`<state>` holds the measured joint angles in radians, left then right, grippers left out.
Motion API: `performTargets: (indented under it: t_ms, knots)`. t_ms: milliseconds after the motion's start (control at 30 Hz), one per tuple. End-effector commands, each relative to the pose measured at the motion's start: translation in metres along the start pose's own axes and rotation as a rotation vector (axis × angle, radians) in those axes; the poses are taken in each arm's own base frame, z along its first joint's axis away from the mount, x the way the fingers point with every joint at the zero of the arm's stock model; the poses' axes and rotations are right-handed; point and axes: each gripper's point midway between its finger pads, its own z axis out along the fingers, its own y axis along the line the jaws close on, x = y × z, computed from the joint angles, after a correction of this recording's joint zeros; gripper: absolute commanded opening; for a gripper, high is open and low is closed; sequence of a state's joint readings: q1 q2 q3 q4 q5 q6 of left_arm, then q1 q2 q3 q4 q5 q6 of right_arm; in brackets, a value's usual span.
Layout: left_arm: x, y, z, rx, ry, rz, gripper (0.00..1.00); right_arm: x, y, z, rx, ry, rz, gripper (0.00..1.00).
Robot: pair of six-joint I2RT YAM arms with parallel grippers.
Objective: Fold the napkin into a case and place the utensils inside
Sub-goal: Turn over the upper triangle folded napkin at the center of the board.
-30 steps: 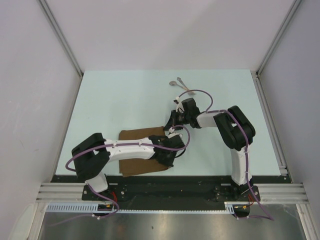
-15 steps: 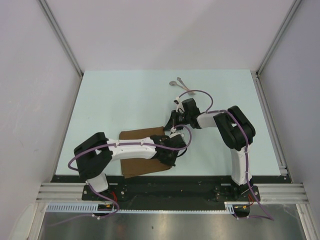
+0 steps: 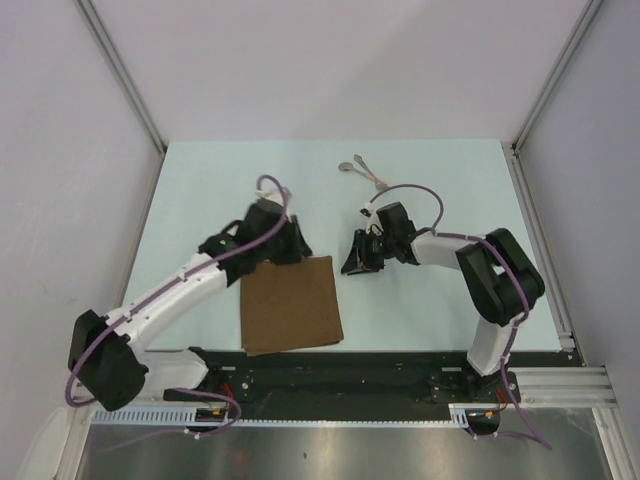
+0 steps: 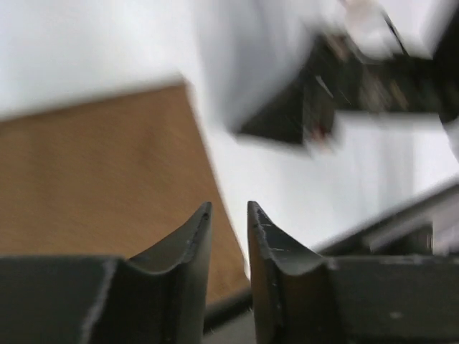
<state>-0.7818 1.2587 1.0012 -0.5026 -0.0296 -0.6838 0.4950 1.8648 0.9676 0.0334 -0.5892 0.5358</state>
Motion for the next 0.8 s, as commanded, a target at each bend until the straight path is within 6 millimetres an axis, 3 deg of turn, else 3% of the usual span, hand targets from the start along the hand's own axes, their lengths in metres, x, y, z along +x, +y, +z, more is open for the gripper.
performTargets:
  t_ms: [0,33,133,233,333,500,533,667,767]
  knots:
    - [-0.025,0.063,0.017,-0.017,-0.007,-0.126,0.27,0.019,0.024,-0.028,0.074,0.018,-0.13,0.33]
    - [-0.037,0.088,0.02,-0.052,-0.021,-0.187,0.22,0.032,0.038,-0.026,0.057,0.045,-0.163,0.34]
    - [-0.05,0.126,0.034,-0.078,-0.016,-0.288,0.14,0.07,0.081,-0.026,-0.016,0.104,-0.24,0.34]
    - [-0.057,0.157,0.043,-0.135,-0.015,-0.344,0.09,0.108,0.105,-0.018,-0.085,0.169,-0.252,0.29]
    - [-0.054,0.177,0.047,-0.191,-0.019,-0.368,0.09,0.13,0.107,-0.013,-0.101,0.199,-0.239,0.23]
    - [-0.034,0.189,0.051,-0.206,-0.005,-0.415,0.08,0.154,0.078,-0.009,-0.057,0.245,-0.19,0.15]
    - [-0.037,0.186,0.051,-0.188,-0.022,-0.41,0.08,0.15,0.077,-0.006,-0.069,0.225,-0.199,0.15]
    - [-0.031,0.187,0.049,-0.191,-0.018,-0.416,0.09,0.149,0.043,0.0,0.007,0.22,-0.155,0.13]
    - [-0.018,0.189,0.051,-0.197,-0.001,-0.428,0.09,0.148,0.031,0.002,0.016,0.215,-0.13,0.13]
